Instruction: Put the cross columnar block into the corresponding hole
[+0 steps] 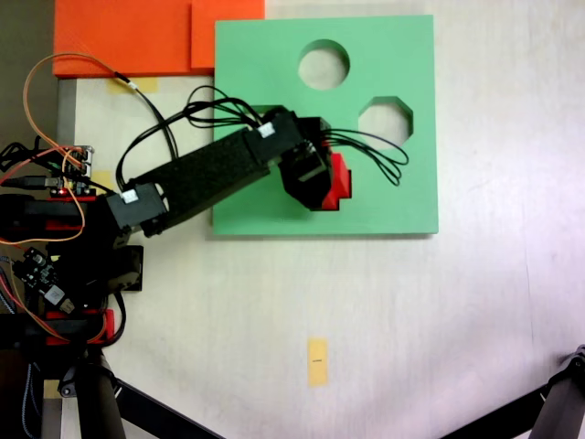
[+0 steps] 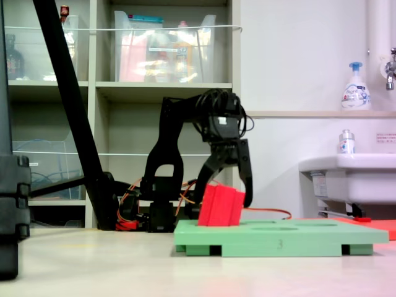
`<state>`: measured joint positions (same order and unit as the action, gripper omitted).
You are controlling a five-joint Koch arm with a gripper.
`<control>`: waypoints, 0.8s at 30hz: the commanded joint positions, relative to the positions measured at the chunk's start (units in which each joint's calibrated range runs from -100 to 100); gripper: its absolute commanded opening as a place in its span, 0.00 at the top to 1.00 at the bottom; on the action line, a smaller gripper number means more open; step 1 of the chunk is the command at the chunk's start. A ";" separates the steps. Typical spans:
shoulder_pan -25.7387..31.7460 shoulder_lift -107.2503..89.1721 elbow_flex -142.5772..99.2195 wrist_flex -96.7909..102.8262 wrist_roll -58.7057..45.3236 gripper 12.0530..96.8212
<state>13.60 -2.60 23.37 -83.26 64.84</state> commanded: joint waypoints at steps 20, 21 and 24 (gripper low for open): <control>0.78 -27.29 -0.64 2.52 -2.93 0.01; 0.98 -30.08 -0.64 2.52 -3.61 0.01; 1.66 -40.70 -0.54 2.42 -7.86 0.02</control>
<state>14.73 -36.11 21.61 -81.99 60.05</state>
